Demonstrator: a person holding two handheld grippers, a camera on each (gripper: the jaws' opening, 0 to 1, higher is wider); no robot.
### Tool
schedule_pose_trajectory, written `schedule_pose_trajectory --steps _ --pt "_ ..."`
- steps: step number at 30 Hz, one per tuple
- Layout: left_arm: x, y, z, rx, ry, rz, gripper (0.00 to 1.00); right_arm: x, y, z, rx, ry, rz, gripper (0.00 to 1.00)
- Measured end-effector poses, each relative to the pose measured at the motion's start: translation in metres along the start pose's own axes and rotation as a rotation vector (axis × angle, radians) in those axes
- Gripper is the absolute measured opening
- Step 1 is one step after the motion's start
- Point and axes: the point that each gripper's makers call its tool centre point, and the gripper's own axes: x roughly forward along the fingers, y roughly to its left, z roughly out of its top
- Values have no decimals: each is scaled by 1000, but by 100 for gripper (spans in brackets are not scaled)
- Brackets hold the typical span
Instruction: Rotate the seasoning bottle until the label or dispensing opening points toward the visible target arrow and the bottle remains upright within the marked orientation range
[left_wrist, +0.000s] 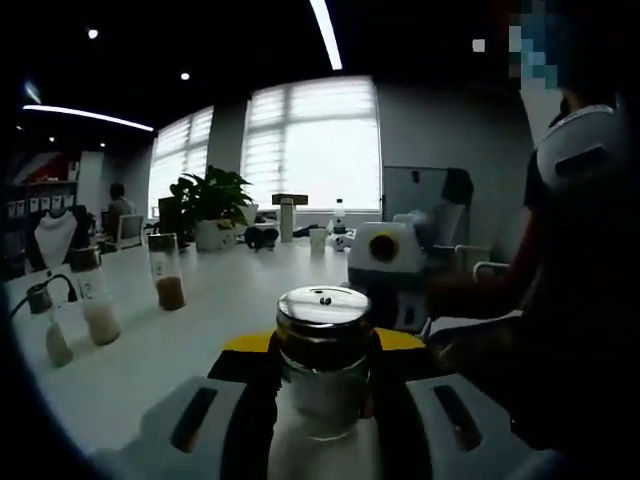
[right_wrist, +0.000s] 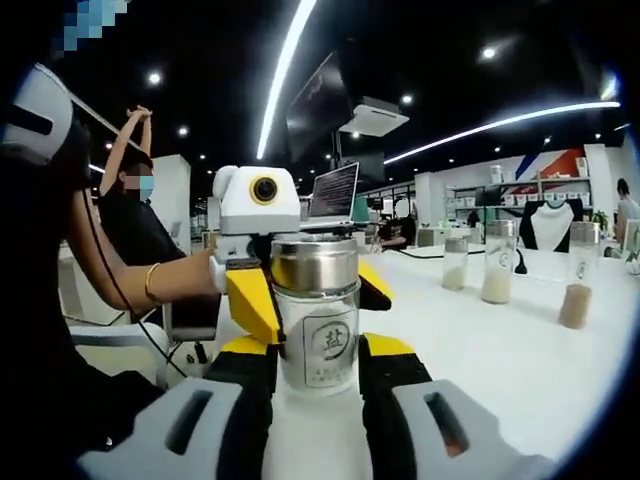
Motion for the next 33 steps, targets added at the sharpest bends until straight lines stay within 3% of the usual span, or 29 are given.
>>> schedule_pose_trajectory --steps 5,10,18,20,23,33 --pt "-3 -6 -1 11 14 -33 37 4 8 -1 5 23 52 30" --pt "-6 -7 -2 15 16 -32 37 6 10 -2 -19 46 53 30" --pt "-9 -7 4 34 -16 -19 37 7 10 4 -21 27 27 29" --pt "-10 -1 8 -1 -34 24 37 8 6 8 20 2 2 29" --pt "-9 5 8 17 -19 75 37 8 -1 8 3 9 -31 29" --pt "-3 25 4 15 16 337 38 10 -18 5 -77 47 -205 29"
